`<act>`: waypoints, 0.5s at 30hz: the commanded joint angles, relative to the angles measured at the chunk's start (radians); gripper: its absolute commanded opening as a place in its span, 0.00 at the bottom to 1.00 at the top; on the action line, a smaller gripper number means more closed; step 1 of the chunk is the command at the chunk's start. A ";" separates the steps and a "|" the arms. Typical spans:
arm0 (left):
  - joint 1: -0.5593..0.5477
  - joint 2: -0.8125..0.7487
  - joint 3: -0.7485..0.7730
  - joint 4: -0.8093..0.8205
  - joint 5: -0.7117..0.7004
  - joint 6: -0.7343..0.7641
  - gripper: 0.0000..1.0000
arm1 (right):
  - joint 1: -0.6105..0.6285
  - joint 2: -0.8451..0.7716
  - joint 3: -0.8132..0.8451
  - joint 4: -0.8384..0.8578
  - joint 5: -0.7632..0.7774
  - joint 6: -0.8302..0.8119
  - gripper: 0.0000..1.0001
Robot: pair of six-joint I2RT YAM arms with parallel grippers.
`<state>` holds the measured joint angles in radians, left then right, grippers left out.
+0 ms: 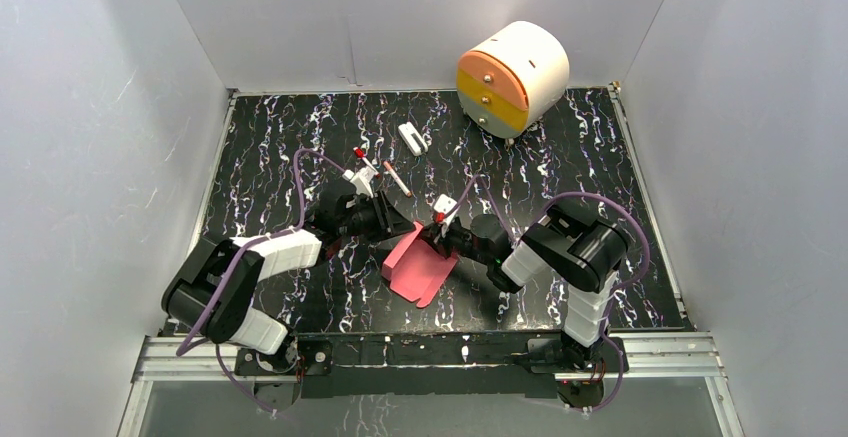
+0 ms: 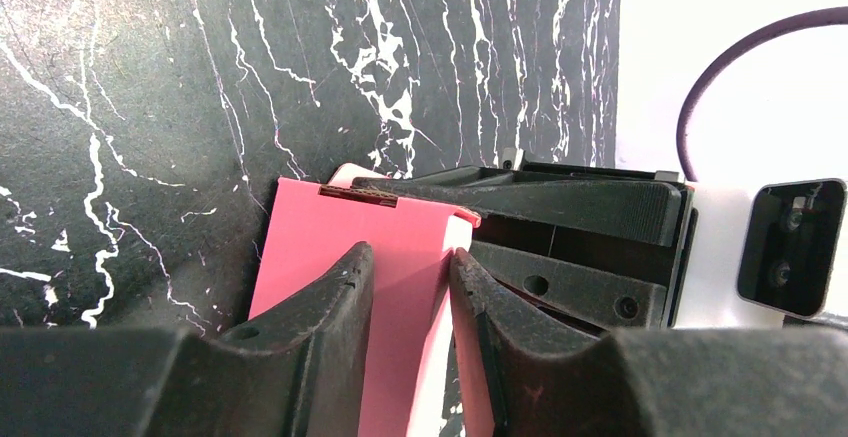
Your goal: Fold the paper box
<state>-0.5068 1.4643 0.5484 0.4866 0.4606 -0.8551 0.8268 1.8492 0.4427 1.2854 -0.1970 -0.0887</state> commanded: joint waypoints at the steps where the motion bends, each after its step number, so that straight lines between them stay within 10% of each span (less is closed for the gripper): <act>1: -0.026 0.038 -0.037 -0.021 0.043 -0.029 0.31 | 0.013 0.006 0.017 0.164 0.039 0.003 0.18; 15: -0.010 0.045 -0.021 -0.130 -0.074 0.020 0.27 | 0.018 -0.011 -0.008 0.198 0.069 0.001 0.23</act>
<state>-0.5072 1.4853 0.5388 0.5297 0.4435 -0.8879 0.8383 1.8545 0.4347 1.3106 -0.1474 -0.0811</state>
